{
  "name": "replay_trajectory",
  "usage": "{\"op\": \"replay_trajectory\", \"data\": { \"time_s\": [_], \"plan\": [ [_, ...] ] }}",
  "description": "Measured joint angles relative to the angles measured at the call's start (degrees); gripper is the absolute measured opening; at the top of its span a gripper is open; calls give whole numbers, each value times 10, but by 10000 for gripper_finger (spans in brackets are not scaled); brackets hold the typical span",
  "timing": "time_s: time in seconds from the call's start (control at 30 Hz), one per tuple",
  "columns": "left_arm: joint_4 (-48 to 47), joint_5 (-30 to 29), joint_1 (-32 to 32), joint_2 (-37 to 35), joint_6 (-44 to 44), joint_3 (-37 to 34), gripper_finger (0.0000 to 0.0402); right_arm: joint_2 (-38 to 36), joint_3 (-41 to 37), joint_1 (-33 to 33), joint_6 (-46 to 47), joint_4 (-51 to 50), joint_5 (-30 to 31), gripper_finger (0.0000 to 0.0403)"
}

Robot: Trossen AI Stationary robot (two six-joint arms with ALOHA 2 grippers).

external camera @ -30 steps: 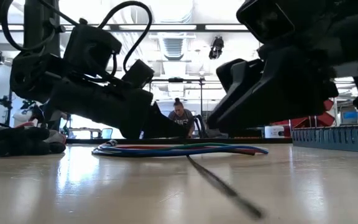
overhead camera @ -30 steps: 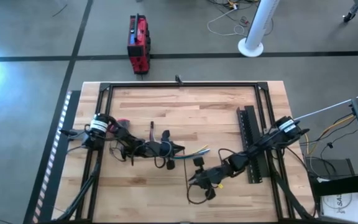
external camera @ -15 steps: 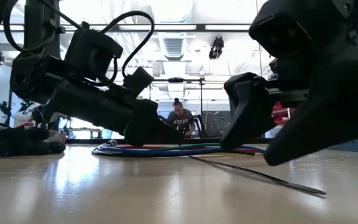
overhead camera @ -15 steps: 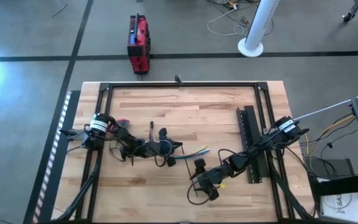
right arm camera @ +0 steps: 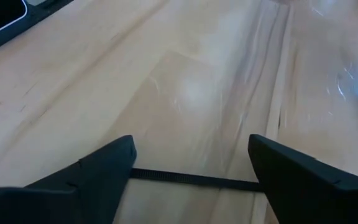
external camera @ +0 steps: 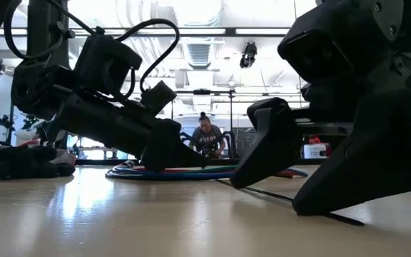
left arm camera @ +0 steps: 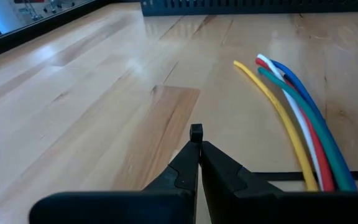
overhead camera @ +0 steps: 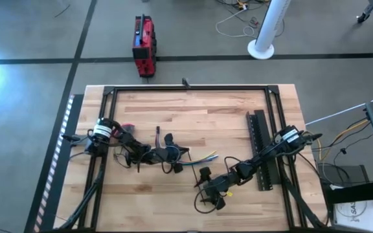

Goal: Ziptie cables
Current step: Wrap the colored cable wires with the black zip tie

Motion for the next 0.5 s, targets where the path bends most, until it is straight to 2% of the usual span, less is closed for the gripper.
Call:
{"op": "replay_trajectory", "data": {
  "time_s": [0.17, 0.4, 0.5],
  "plan": [
    [-2, -1, 0, 0, 0, 0, 0, 1, 0, -10, -11, -9, 14, 304],
    [-4, -2, 0, 0, 1, 0, 0, -10, -1, -19, -25, -13, 26, 235],
    [-5, -2, 0, 0, 1, 0, 0, -34, -4, -20, -36, -20, 25, 222]
  ]
}}
